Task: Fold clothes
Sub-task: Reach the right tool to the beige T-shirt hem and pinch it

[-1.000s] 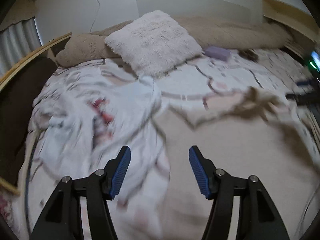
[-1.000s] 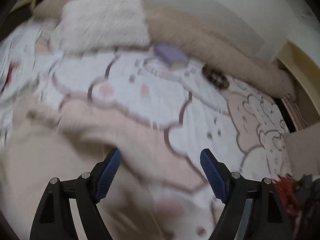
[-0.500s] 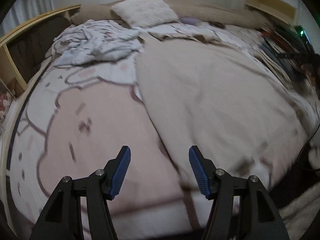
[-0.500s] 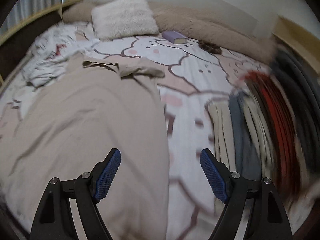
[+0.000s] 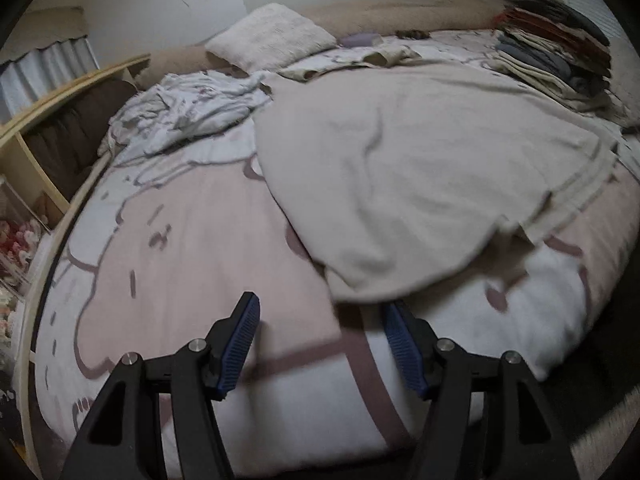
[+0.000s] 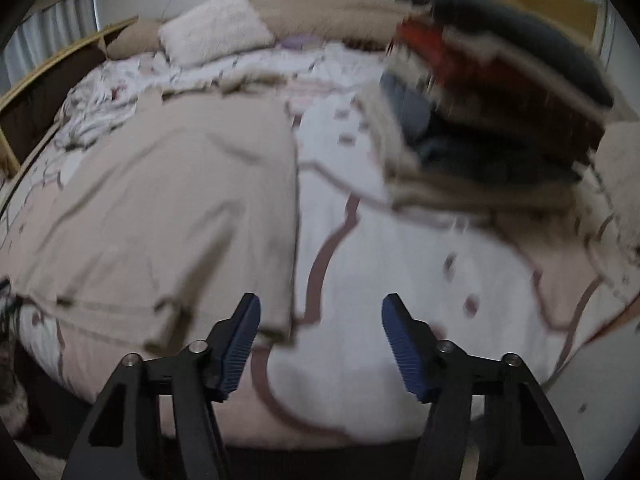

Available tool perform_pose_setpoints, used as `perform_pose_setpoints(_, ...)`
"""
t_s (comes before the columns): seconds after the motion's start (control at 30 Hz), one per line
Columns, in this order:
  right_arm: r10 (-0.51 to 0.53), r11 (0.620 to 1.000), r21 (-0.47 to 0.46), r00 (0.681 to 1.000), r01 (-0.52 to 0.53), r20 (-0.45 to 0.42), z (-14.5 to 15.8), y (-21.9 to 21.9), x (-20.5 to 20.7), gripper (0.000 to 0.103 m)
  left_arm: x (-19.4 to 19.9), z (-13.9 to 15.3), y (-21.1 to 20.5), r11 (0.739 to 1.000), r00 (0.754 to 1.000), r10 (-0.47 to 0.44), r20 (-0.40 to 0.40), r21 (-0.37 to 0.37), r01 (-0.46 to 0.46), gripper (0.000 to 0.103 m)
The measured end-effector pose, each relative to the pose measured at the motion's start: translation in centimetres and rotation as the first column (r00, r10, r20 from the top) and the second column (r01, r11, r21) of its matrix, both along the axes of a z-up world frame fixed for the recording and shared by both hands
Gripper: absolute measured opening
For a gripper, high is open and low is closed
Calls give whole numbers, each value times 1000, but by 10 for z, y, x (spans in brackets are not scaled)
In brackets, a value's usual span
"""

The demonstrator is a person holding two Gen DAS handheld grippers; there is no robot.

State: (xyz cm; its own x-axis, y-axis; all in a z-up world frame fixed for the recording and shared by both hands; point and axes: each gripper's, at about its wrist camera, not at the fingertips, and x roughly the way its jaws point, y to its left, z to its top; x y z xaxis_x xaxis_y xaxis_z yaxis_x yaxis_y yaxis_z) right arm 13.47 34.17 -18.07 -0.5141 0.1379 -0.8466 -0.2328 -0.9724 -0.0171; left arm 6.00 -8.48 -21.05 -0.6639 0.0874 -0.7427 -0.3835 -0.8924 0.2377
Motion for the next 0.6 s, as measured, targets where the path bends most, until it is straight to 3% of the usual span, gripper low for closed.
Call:
perform_pose_setpoints(0.13, 47, 997, 58, 998, -49, 40, -22, -14, -3, 61, -19, 11, 3, 999, 999, 8, -35, 31, -7, 64)
perform_pose_setpoints(0.37, 69, 988, 137, 997, -75, 46, -28, -15, -11, 59, -44, 34, 3, 992, 997, 50, -57, 121, -43, 64)
perform_pose_setpoints(0.47, 98, 974, 199, 993, -109, 68, -31, -19, -18, 48, -52, 36, 4, 988, 997, 62, -49, 144, -54, 64)
perform_pose_setpoints(0.6, 163, 965, 195, 983, -177, 84, -33, -29, -25, 30, -51, 33, 4, 988, 997, 64, -37, 144, -58, 64)
